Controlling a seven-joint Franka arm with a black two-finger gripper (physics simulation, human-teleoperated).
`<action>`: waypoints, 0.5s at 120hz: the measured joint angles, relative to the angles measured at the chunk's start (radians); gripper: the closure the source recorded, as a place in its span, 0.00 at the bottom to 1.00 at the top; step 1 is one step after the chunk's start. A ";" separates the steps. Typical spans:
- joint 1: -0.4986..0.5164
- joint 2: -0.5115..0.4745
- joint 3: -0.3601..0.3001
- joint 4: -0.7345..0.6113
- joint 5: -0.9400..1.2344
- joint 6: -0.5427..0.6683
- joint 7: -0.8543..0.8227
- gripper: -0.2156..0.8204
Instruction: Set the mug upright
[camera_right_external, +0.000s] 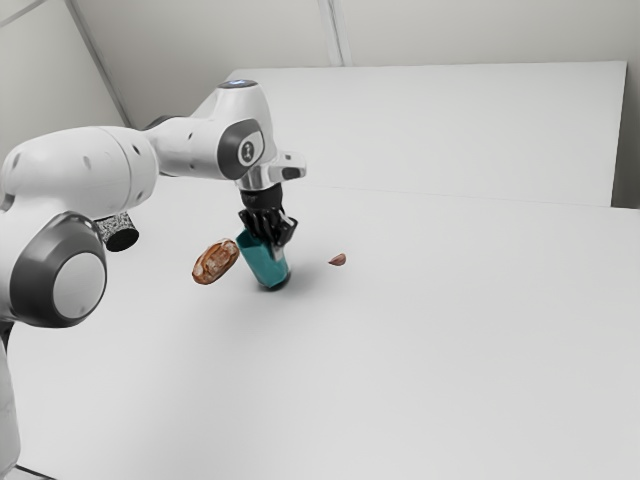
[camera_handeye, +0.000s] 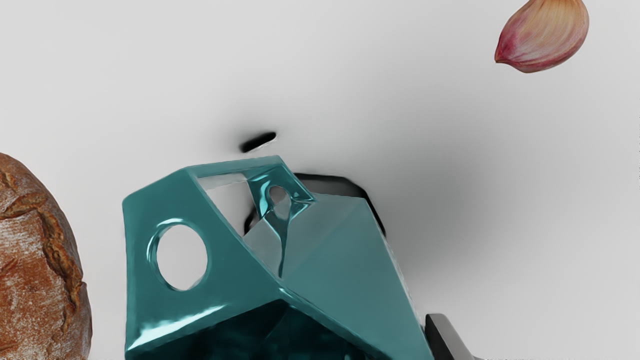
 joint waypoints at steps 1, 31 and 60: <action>0.000 0.000 0.000 0.000 0.000 -0.001 -0.002 0.84; -0.001 0.000 0.000 0.002 -0.004 -0.020 -0.064 0.41; -0.006 -0.030 0.000 0.105 0.000 -0.072 -0.105 0.27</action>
